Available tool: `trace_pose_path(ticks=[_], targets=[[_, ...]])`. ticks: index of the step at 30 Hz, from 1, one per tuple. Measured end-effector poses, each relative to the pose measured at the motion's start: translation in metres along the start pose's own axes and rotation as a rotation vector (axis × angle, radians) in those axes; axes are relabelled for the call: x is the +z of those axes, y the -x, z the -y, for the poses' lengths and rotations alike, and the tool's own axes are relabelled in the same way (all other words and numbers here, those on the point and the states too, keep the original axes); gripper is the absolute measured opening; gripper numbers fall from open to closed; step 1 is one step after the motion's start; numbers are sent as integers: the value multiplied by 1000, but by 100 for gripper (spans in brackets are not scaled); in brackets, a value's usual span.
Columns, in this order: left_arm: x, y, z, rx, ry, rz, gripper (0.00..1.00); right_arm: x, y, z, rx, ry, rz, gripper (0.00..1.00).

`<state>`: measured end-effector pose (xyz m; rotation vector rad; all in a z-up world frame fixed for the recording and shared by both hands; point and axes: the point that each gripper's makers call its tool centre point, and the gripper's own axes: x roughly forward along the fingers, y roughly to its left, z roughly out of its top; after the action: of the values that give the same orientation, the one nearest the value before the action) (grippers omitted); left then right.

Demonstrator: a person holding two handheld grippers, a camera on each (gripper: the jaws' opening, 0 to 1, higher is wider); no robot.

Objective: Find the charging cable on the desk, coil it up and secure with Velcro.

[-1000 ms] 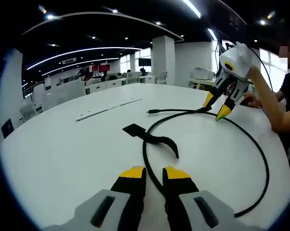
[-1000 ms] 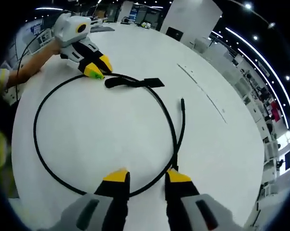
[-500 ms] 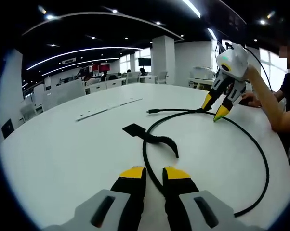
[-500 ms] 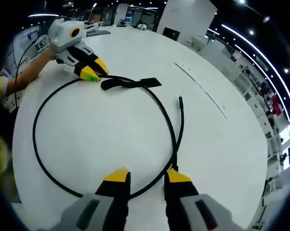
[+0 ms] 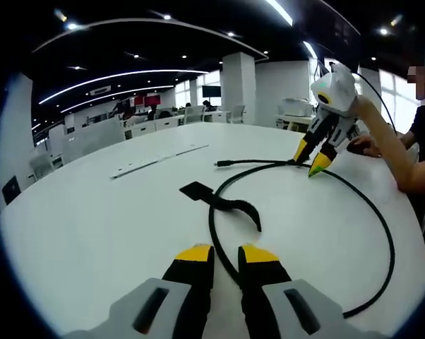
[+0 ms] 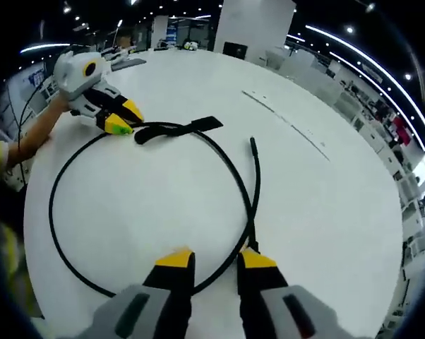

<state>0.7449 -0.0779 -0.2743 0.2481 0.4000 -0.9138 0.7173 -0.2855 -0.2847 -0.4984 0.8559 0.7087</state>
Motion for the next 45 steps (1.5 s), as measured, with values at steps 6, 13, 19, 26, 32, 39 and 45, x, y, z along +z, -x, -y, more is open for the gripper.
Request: trace_pose_path(ticks=[6,13,19,26,32,39,45], targets=[[0,-1,0,-7,17,6,14,2,-4,10,-21,-23,12,11],[1,-1,0,-9,26,6,13,5,-4,9,-50,28,-5,11],[1,-1,-1,-10,29,6,13,8,-6,12,-79,58,-10,10],[1,-1,-1,-9,32,6,13,14,-6,15,-97,49,7,10],[1,0,-1,-9,35,6,13,20,-14,16,-109,52,19,9],[1,0,-1,-10,35,7,13,25,-13,17,-119,57,32,9],[1,0,-2,-10,34,6,13,27,-16,17,-130,59,29,9]])
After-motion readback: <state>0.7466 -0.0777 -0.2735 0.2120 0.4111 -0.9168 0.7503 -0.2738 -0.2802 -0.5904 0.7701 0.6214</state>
